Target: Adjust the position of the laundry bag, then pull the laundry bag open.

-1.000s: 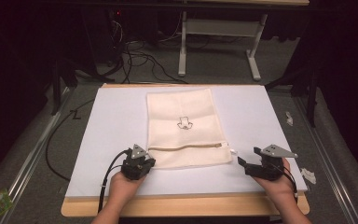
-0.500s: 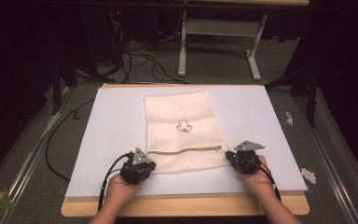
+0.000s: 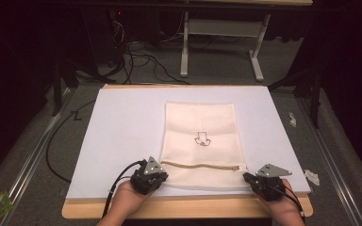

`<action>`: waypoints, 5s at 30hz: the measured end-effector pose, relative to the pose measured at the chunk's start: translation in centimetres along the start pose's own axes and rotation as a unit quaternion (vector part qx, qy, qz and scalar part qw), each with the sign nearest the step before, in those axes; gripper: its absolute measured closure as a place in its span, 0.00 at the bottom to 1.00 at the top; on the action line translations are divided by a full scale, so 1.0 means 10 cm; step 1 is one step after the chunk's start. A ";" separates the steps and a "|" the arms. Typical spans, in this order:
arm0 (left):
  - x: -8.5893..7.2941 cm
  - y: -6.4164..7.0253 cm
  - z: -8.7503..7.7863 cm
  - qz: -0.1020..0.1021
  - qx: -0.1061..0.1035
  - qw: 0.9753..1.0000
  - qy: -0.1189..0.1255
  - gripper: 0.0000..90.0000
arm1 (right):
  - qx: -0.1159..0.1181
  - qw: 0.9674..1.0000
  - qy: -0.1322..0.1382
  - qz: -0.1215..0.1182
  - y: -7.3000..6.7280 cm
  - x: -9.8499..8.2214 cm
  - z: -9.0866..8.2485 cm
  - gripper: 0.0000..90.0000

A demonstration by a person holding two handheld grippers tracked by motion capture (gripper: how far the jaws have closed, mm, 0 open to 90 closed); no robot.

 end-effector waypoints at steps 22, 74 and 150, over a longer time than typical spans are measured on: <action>0.08 -0.04 -0.25 -0.026 0.026 0.995 0.094 0.47 | -0.011 0.997 0.049 0.050 0.16 0.04 0.04 0.59; 0.51 0.67 0.30 -0.059 -0.119 0.987 0.088 0.55 | 0.031 0.998 0.040 0.029 0.29 0.19 0.08 0.95; 0.59 0.40 0.60 -0.093 -0.062 0.992 0.056 0.97 | -0.011 0.993 0.099 0.069 0.48 0.13 -0.15 0.96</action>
Point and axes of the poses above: each handheld gripper's, and its own axes: z roughly forward along the jaws, x roughly out of its top, y roughly to its right, the point moved 3 cm from there along z, roughly forward along the jaws, and after that the axes turned 12 degrees about -z, right-handed, at the moved point
